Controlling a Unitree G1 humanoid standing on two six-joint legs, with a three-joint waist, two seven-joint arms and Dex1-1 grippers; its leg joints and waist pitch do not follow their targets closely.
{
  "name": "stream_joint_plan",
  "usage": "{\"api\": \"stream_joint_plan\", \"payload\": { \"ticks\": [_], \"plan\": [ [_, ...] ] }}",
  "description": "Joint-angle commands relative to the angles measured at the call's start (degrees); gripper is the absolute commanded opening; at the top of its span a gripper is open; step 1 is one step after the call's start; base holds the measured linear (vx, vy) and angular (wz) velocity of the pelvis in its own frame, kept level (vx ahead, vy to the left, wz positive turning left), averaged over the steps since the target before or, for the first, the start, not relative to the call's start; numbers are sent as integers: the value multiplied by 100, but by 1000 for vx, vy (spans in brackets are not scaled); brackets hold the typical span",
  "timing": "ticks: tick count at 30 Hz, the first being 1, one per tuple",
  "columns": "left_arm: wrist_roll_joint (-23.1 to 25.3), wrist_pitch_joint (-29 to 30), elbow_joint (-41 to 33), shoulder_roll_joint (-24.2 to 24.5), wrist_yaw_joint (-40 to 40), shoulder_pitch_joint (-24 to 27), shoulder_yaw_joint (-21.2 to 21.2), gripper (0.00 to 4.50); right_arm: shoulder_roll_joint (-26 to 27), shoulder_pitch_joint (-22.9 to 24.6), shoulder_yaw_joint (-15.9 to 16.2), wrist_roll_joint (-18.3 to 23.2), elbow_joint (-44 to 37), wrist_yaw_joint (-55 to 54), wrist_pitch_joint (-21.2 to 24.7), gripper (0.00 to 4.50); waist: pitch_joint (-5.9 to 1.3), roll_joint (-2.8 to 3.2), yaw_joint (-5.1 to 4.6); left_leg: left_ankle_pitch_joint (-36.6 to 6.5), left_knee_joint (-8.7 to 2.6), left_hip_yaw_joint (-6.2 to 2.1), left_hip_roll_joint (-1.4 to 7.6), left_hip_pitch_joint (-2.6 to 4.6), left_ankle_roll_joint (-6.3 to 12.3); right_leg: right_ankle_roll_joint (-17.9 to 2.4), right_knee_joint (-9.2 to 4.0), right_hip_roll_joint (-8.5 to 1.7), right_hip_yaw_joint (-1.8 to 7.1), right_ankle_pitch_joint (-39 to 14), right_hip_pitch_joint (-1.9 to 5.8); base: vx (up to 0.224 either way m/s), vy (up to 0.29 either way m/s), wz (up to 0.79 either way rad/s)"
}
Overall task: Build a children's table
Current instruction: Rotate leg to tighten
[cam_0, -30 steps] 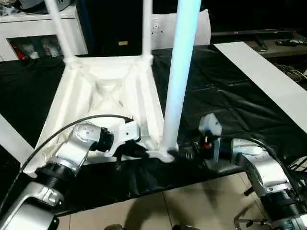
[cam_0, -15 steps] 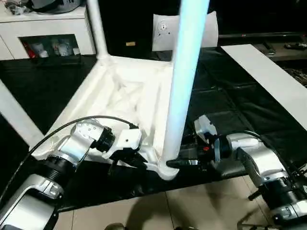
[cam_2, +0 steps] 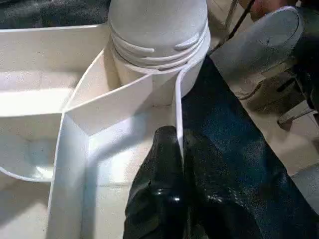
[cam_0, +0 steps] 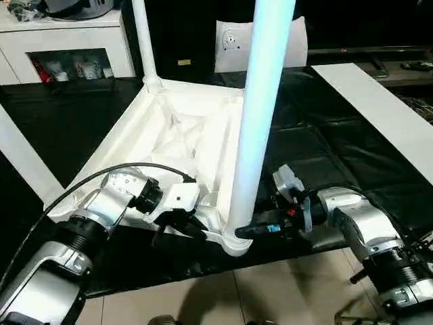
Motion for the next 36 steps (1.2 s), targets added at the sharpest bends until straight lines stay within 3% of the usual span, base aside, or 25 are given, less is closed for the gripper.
{"api": "stream_joint_plan", "payload": {
  "ticks": [1,6,7,8,12,14,16,21,22,24,27,29,32,36],
  "plan": [
    [155,-99,-1,-27,-214,-87,-206,0,13,-124,10,114,-17,60,161,208,-388,-17,-26,-1067,-408,-35,261,23,245,-939,-371,-376,332,-2023,318,0,0,0],
    [188,336,-57,-2,88,-28,-100,0,164,4,-115,292,-256,-228,465,203,-377,-6,-30,-1159,-418,-38,254,29,183,-891,-389,-376,330,-2174,320,0,0,0],
    [124,859,-191,-73,587,61,135,0,405,178,-203,288,-501,-812,652,203,-358,3,-42,-1226,-433,-40,263,37,146,-849,-401,-375,335,-2305,305,0,0,0],
    [114,892,-201,-79,616,68,152,0,420,189,-207,284,-516,-850,659,203,-352,-4,-48,-1287,-432,-51,254,41,102,-798,-420,-389,329,-2460,304,0,0,0],
    [-142,1723,-684,-311,1336,317,559,0,916,360,-248,-118,-602,-2043,691,203,-338,-10,-120,-1404,-438,-79,225,29,12,-562,-484,-402,298,-2988,297,0,0,0],
    [-222,2138,-968,-463,1714,450,735,0,1232,368,-340,-228,-561,-2651,792,203,-320,-15,-265,-1603,-435,-114,187,1,-89,-385,-544,-396,228,-3374,295,0,0,0],
    [-218,2456,-1168,-645,2129,533,871,0,1478,336,-391,-327,-520,-3107,860,202,-316,-16,-384,-1673,-417,-127,157,-16,-45,-253,-596,-385,197,-3563,301,0,0,0],
    [-76,3207,-1446,-1564,3696,600,1237,0,2256,16,-574,-757,-81,-4784,1015,200,-316,-14,-609,-1757,-349,-120,104,10,45,-254,-667,-344,144,-3665,228,0,0,0],
    [11,3308,-1443,-1842,4120,555,1289,0,2435,-91,-646,-901,75,-5188,1009,199,-318,-14,-653,-1732,-348,-125,101,-13,77,-260,-658,-338,143,-3620,237,0,0,0],
    [45,3361,-1428,-1999,4338,507,1298,0,2504,-149,-646,-985,158,-5340,990,199,-335,-10,-660,-1710,-340,-123,104,1,116,-229,-673,-338,143,-3555,231,0,0,0],
    [162,3357,-1420,-2122,4481,432,1176,0,2592,-250,-710,-1058,292,-5609,928,199,-351,-19,-629,-1520,-357,-99,120,-1,252,-368,-621,-328,209,-3130,223,0,0,0],
    [246,3337,-1442,-2089,4453,430,1088,0,2629,-253,-784,-1027,275,-5621,898,199,-364,-13,-601,-1389,-384,-100,145,-39,317,-457,-567,-330,233,-2821,265,0,0,0],
    [370,3337,-1432,-1948,4409,431,1001,0,2611,-182,-784,-1052,208,-5551,790,265,-364,16,-600,-1336,-397,-98,154,-53,318,-536,-540,-328,248,-2591,282,0,0,0],
    [452,3291,-1427,-1787,4290,458,966,0,2527,-51,-797,-1059,110,-5487,594,285,-357,36,-598,-1431,-413,-109,166,-45,283,-579,-535,-335,255,-2602,286,0,0,0]
  ]
}}
